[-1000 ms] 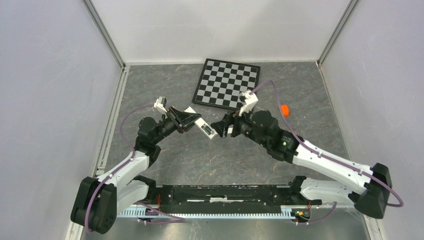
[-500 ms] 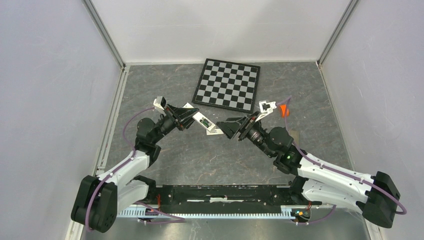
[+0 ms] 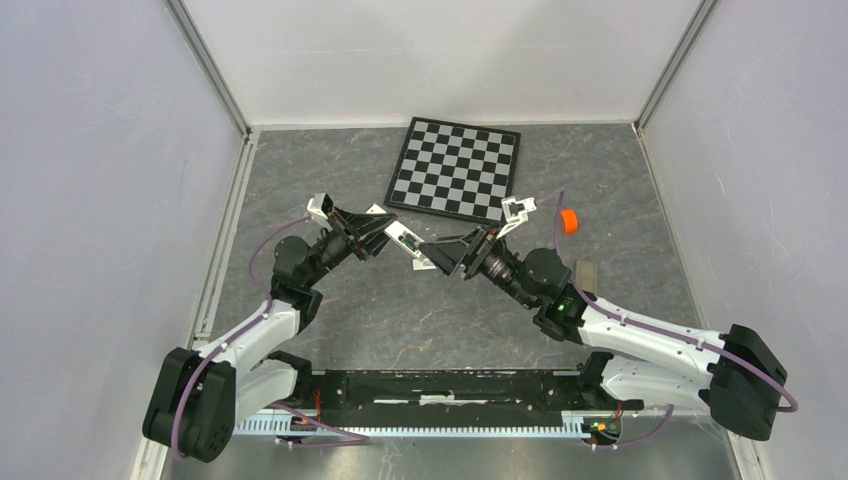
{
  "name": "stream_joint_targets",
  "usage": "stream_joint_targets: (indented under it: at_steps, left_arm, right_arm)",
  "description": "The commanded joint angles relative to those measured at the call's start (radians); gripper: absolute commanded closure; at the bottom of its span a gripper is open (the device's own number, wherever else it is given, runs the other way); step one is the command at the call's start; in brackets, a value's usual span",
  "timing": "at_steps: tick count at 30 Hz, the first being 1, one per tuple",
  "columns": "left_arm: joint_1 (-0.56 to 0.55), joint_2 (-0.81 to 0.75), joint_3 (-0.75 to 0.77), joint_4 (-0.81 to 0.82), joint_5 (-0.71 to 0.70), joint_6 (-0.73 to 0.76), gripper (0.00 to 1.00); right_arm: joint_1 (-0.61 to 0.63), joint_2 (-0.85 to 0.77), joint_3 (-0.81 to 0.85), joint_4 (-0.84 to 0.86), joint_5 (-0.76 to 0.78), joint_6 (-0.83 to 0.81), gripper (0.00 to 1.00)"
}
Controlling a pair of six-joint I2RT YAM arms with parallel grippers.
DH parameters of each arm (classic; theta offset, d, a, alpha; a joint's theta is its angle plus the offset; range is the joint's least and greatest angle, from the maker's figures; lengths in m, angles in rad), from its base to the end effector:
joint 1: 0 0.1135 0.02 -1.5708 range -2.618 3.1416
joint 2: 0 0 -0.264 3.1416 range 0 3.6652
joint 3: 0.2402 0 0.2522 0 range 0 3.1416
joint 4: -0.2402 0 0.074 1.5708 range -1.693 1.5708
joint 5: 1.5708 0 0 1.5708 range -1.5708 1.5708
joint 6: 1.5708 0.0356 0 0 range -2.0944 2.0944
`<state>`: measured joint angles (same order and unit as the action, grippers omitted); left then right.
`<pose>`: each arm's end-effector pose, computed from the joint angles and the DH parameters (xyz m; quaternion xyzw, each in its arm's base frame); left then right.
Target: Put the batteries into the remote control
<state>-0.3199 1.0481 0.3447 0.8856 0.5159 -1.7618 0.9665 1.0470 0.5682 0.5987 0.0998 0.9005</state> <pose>0.2005 -0.0849 0.2486 -0.2611 0.5941 -0.7237 0.2348 0.1402 0.1968 0.2956 0.0154 0.6635 0.5809 0.4712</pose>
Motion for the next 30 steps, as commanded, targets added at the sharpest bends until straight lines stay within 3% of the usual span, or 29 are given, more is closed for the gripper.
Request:
stream_joint_targets:
  at_steps: [1, 30]
  left_arm:
    - [0.005, 0.005, 0.004, 0.062, -0.009, -0.038, 0.98]
    - [0.004, 0.038, 0.042, 0.177, 0.082, -0.005, 0.98]
  right_arm:
    - [-0.001, 0.017, 0.053, 0.064, -0.019, 0.028, 0.16]
    - [-0.020, 0.092, 0.088, -0.046, 0.029, 0.107, 0.42]
